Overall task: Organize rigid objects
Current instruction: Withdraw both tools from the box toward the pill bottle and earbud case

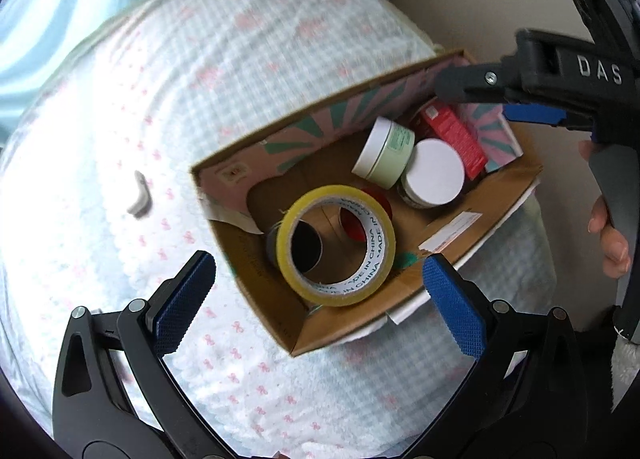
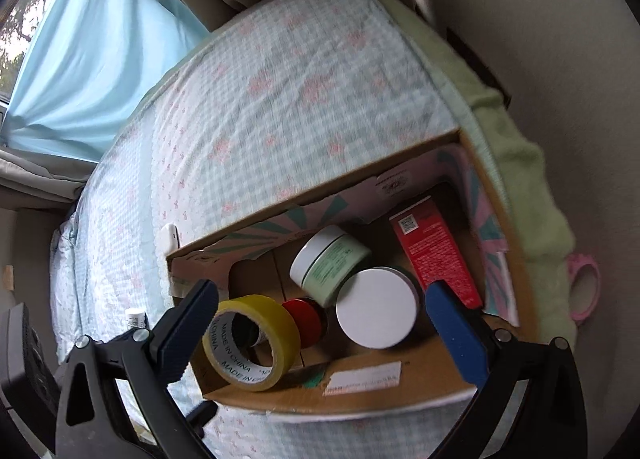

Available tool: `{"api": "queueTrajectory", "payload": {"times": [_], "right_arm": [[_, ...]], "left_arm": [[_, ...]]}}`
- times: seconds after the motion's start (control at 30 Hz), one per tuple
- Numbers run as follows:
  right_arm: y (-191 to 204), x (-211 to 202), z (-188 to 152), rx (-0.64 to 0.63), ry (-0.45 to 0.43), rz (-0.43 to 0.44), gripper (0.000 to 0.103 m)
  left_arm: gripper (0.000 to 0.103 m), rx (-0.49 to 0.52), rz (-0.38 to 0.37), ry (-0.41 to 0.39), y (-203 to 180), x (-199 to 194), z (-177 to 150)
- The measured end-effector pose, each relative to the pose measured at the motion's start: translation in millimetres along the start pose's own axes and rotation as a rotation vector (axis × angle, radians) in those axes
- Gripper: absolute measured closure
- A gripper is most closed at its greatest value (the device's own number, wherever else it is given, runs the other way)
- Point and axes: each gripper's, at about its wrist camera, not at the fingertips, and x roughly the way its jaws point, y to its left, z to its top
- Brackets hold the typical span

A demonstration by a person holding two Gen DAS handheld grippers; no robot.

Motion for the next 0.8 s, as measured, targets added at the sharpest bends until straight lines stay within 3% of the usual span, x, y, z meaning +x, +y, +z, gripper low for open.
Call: {"api": "queueTrajectory", "payload": {"times": [0.2, 0.5, 0.8], "right_arm": [[23.8, -42.0, -11.7, -0.043, -0.032, -0.031, 0.0], [73.7, -93.8, -46.3, -0.182, -0.085, -0.107, 0.0], [134.8, -118.5, -74.6, -0.288, -0.154, -0.165, 0.0]], "left_arm": [[0.0, -0.038, 0.026, -0.065, 14.1, -46.8, -10.3], [0.0, -0.117, 0.084, -0.166, 49.2, -121.7, -52.8], [0.0, -0.246, 0.143, -0.28, 125.7, -184.5, -111.0]]}}
